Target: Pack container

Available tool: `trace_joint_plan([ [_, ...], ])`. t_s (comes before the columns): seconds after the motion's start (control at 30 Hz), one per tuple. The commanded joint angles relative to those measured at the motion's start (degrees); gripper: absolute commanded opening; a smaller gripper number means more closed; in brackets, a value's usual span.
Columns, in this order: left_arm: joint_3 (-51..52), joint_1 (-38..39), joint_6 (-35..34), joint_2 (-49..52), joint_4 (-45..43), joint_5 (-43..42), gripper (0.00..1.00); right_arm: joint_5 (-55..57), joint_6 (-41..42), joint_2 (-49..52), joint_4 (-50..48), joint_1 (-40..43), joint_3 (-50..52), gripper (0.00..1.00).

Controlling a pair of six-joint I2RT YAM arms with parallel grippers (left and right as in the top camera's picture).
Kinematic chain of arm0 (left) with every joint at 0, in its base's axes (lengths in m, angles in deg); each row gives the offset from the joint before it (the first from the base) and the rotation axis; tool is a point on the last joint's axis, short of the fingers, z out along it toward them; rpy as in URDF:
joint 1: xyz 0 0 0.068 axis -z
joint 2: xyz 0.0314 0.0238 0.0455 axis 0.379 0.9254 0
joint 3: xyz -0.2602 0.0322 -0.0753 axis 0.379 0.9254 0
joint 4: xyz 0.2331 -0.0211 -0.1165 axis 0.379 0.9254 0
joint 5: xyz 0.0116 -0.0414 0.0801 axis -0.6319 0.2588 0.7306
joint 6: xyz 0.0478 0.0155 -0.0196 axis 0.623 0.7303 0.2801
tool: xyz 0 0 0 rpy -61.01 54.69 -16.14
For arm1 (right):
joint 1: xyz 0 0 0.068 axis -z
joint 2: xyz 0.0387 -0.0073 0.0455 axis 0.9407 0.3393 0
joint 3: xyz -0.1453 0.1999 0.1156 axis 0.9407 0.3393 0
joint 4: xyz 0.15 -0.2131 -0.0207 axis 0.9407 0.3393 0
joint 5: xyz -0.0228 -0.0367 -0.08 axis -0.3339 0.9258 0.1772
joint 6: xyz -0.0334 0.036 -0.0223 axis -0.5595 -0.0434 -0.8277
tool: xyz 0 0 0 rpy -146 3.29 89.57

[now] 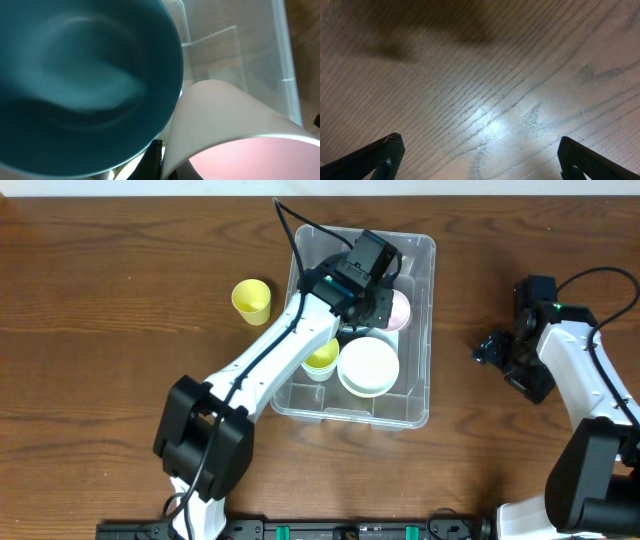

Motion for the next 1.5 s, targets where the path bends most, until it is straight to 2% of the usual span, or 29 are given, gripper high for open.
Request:
trace_joint_plan([
  [0.0,-0.2,-0.2,1.0,1.0,0.0,0.6,0.07,0.5,0.8,0.1,0.0,0.0,-0.1,0.99],
  [0.73,0.2,2.3,1.8,6.5,2.4,0.8,0.08,0.5,0.8,0.1,0.0,0.0,-0.1,0.99],
  [0.83,0.2,2.3,1.8,6.4,2.3,0.8,0.22,0.5,0.8,0.1,0.0,0.0,-0.1,0.99],
  [1.1,-0.4,1.9,2.3,5.9,2.2,0.7,0.35,0.5,0.8,0.1,0.0,0.0,-0.1,0.99],
  [1.27,-4.2,1.6,2.3,1.9,2.3,0.7,0.38,0.5,0.8,0.1,0.0,0.0,-0.1,0.99],
  [1.4,-7.0,1.5,2.5,-3.3,2.3,0.7,0.55,0.5,0.8,0.1,0.0,0.0,-0.1,0.99],
  [1.47,-7.2,1.4,3.1,-6.1,2.2,0.8,0.57,0.5,0.8,0.1,0.0,0.0,-0.1,0.99],
])
